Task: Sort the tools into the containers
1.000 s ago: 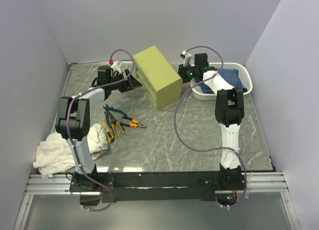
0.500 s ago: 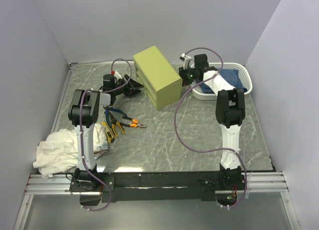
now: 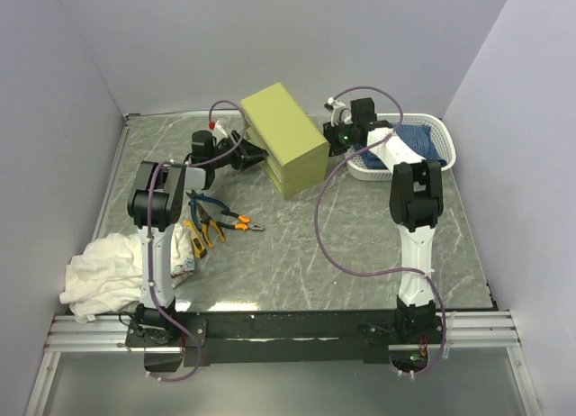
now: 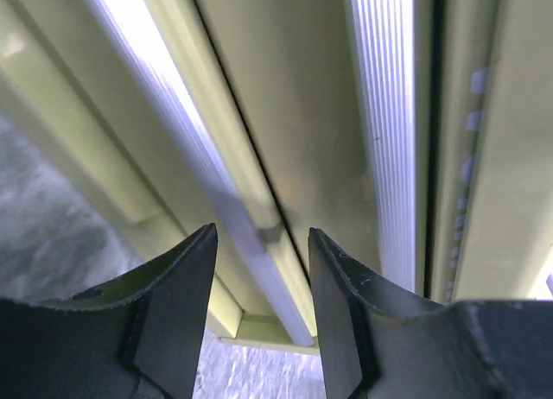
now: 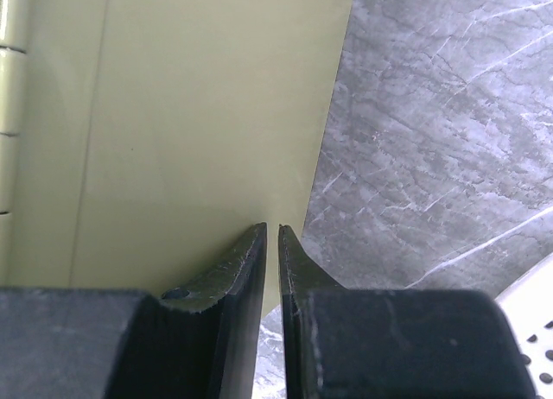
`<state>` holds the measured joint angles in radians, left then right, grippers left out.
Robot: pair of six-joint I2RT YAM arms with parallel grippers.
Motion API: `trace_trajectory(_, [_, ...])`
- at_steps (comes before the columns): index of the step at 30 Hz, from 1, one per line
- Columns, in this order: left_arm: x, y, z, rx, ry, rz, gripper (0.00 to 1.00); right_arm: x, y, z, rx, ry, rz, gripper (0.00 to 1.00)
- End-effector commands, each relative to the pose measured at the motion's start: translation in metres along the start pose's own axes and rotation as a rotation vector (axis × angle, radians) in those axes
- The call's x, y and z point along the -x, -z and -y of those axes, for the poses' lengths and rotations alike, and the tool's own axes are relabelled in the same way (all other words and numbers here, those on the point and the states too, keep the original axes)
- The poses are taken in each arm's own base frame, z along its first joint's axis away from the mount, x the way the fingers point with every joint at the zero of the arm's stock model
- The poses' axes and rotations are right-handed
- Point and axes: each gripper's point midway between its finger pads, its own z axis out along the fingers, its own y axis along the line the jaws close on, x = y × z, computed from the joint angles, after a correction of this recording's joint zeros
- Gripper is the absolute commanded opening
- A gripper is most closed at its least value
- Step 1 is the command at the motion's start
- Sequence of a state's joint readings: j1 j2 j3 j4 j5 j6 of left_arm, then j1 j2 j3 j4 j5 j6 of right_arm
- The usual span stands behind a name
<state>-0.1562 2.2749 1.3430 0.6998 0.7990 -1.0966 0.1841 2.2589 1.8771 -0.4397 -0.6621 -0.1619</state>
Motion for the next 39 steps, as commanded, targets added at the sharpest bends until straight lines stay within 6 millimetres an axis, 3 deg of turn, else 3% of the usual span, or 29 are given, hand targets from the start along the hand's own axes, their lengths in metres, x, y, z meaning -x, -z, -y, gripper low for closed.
trace_trajectory(1, [0.003,-0.017,0.035,-0.113,-0.088,-0.03,0.52,0.022,0.013,-0.043,0.088,0.035,0.031,0.19])
trace_trajectory(5, [-0.004,-0.025,0.037,-0.135,-0.105,-0.056,0.45,0.02,0.012,-0.044,0.089,0.034,0.027,0.19])
trace_trajectory(8, [-0.003,-0.022,0.037,-0.128,-0.111,-0.05,0.22,0.021,0.012,-0.044,0.095,0.029,0.034,0.19])
trace_trajectory(9, [-0.002,-0.02,0.035,-0.114,-0.116,-0.049,0.01,0.024,0.013,-0.044,0.092,0.031,0.039,0.19])
trace_trajectory(13, [0.0,-0.007,0.029,-0.043,-0.11,-0.042,0.01,0.049,0.025,-0.023,-0.063,0.083,0.092,0.17])
trace_trajectory(18, [-0.004,0.018,0.022,0.01,-0.151,-0.062,0.01,0.119,0.067,-0.015,-0.216,0.188,0.27,0.18])
trace_trajectory(23, [-0.021,0.046,0.006,0.073,-0.17,-0.127,0.01,0.184,0.102,-0.063,-0.101,0.22,0.471,0.2])
trace_trajectory(25, [-0.028,0.053,0.002,0.09,-0.177,-0.144,0.01,0.188,0.104,-0.087,-0.024,0.227,0.5,0.22])
trace_trajectory(27, [-0.036,0.057,-0.003,0.1,-0.183,-0.155,0.01,0.183,0.096,-0.119,0.121,0.249,0.491,0.26])
trace_trajectory(28, [-0.039,0.056,0.0,0.096,-0.191,-0.157,0.01,0.172,0.077,-0.134,0.17,0.266,0.45,0.26])
trace_trajectory(31, [-0.047,0.059,-0.001,0.097,-0.203,-0.182,0.01,0.139,0.046,-0.153,0.25,0.239,0.368,0.26])
trace_trajectory(39, [-0.05,0.099,-0.007,0.182,-0.214,-0.216,0.01,0.086,0.009,-0.129,0.224,0.123,0.268,0.25])
